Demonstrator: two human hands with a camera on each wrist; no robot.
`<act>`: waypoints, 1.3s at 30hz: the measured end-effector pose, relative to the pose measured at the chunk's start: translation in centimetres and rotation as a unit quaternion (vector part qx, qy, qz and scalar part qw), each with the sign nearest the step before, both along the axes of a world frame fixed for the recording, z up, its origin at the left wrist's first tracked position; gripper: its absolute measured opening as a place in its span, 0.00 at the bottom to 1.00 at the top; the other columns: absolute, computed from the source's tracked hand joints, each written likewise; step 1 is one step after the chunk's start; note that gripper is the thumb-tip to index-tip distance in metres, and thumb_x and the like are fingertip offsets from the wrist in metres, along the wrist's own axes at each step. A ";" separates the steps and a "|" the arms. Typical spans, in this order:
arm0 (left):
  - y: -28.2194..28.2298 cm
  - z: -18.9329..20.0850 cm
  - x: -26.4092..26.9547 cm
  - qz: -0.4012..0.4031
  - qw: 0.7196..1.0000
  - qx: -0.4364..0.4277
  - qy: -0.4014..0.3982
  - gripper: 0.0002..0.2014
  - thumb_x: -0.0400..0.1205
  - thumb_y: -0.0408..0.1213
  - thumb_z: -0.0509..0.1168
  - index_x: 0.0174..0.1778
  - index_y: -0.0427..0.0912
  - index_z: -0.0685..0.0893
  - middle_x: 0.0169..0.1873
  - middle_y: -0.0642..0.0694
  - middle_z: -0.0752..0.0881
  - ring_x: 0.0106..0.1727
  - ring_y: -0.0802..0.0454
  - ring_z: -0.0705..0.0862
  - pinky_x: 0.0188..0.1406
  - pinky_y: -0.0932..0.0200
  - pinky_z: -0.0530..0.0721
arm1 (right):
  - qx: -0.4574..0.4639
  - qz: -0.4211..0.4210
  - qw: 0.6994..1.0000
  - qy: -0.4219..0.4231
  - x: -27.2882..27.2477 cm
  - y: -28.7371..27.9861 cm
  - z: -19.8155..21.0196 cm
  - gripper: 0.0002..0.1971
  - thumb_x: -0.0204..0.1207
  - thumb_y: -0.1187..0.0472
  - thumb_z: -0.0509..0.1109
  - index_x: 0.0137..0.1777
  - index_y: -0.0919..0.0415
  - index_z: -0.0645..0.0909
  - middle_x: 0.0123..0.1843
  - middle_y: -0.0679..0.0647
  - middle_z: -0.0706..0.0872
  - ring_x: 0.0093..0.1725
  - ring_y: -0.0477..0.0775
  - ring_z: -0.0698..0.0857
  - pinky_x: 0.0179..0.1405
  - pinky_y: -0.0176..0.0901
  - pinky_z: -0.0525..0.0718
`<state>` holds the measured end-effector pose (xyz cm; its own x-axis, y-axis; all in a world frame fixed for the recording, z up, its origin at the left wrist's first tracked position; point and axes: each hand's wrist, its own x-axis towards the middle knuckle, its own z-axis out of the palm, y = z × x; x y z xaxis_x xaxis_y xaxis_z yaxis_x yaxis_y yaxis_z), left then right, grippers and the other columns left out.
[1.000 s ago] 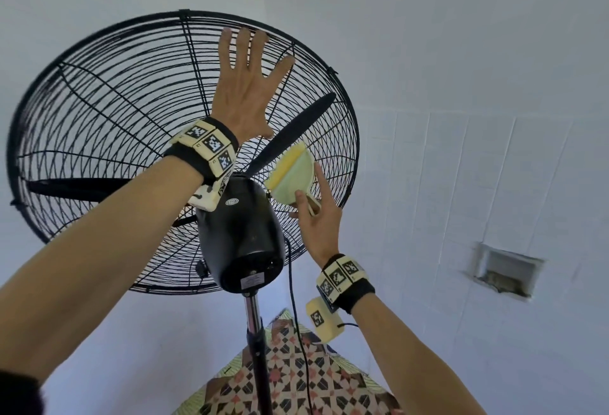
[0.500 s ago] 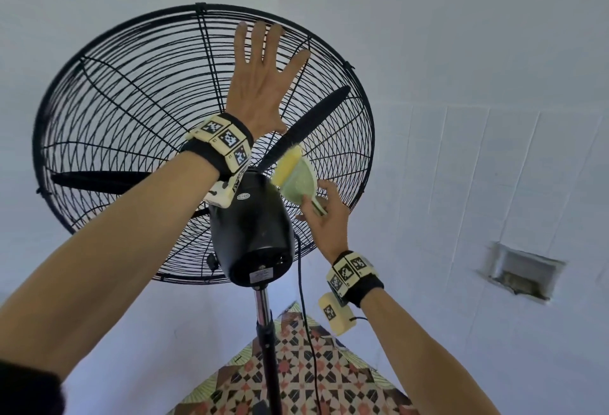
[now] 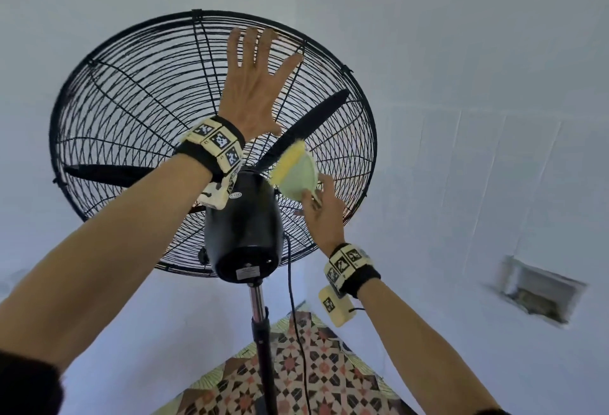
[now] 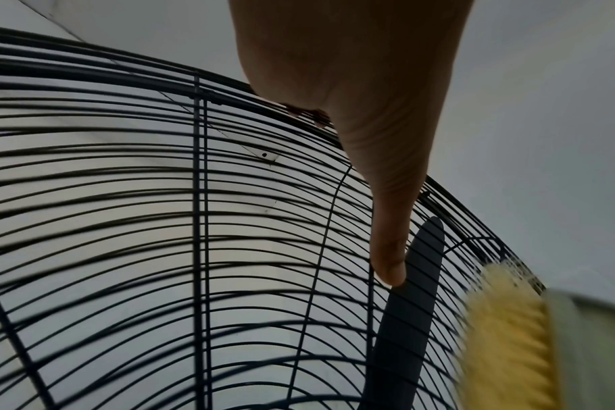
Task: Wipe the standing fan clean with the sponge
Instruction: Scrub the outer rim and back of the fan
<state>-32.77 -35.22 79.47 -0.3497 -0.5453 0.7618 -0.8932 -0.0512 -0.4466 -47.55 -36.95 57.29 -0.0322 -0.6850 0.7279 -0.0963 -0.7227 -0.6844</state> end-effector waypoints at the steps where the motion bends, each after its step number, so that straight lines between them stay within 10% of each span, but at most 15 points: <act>1: 0.1 0.0 -0.1 0.004 1.000 0.000 0.002 0.70 0.53 0.63 0.89 0.88 0.53 0.57 0.85 0.26 0.61 0.86 0.22 0.58 0.85 0.20 0.46 | 0.001 -0.005 0.999 -0.035 -0.2 -0.1 0.3 0.14 0.89 0.64 0.65 0.72 0.64 0.71 0.57 0.54 0.86 0.44 0.38 0.92 0.36 0.51 0.94; 5: 0.1 0.0 -0.2 0.022 1.000 0.003 0.008 0.70 0.52 0.63 0.88 0.88 0.54 0.57 0.85 0.26 0.60 0.86 0.22 0.57 0.85 0.19 0.47 | 0.024 -0.041 0.971 -0.236 -1.5 -0.7 1.5 0.16 0.89 0.66 0.65 0.74 0.65 0.69 0.62 0.64 0.87 0.45 0.55 0.94 0.36 0.43 0.92; 11: -0.1 0.0 -0.5 0.029 1.000 -0.005 -0.001 0.71 0.52 0.64 0.88 0.89 0.54 0.56 0.85 0.26 0.60 0.86 0.21 0.58 0.84 0.18 0.48 | 0.018 0.033 0.997 -0.063 0.0 -0.2 -1.3 0.13 0.88 0.66 0.66 0.69 0.59 0.71 0.58 0.67 0.89 0.43 0.47 0.93 0.32 0.40 0.91; 18: -0.2 0.0 -0.2 0.051 0.999 -0.005 -0.003 0.71 0.54 0.65 0.87 0.89 0.55 0.54 0.86 0.27 0.60 0.86 0.22 0.58 0.84 0.19 0.50 | 0.067 0.009 0.962 -0.265 -0.7 -0.5 1.6 0.14 0.87 0.69 0.66 0.70 0.61 0.71 0.58 0.65 0.88 0.39 0.56 0.94 0.36 0.41 0.91; 23: -0.2 0.0 -0.5 0.047 0.999 -0.004 -0.003 0.70 0.55 0.65 0.87 0.89 0.55 0.54 0.86 0.27 0.59 0.87 0.23 0.57 0.85 0.20 0.48 | 0.078 0.058 0.988 -0.120 0.3 0.3 -0.5 0.15 0.86 0.69 0.67 0.70 0.60 0.71 0.63 0.69 0.87 0.48 0.52 0.93 0.34 0.42 0.92; 30: 0.0 0.1 -0.4 0.053 0.999 0.000 0.005 0.70 0.55 0.63 0.88 0.89 0.55 0.55 0.85 0.27 0.60 0.86 0.23 0.57 0.85 0.20 0.49 | 0.094 0.017 0.941 -0.324 -2.8 -0.3 4.3 0.16 0.85 0.72 0.67 0.71 0.63 0.72 0.56 0.55 0.88 0.38 0.47 0.94 0.37 0.39 0.91; 35: -0.1 0.1 -0.6 0.040 0.999 -0.004 0.002 0.70 0.53 0.62 0.89 0.88 0.55 0.57 0.85 0.27 0.60 0.86 0.22 0.58 0.84 0.19 0.50 | 0.091 0.035 0.979 -0.178 -1.5 0.6 1.7 0.15 0.86 0.69 0.67 0.68 0.58 0.72 0.60 0.64 0.87 0.37 0.55 0.94 0.31 0.37 0.89; 39: 0.1 0.1 -0.5 0.053 0.999 0.000 0.002 0.69 0.54 0.64 0.88 0.88 0.55 0.56 0.85 0.27 0.60 0.86 0.23 0.58 0.85 0.22 0.52 | 0.090 0.003 0.968 -0.235 -2.4 0.2 3.9 0.14 0.84 0.69 0.68 0.67 0.61 0.74 0.62 0.67 0.87 0.38 0.57 0.94 0.33 0.41 0.91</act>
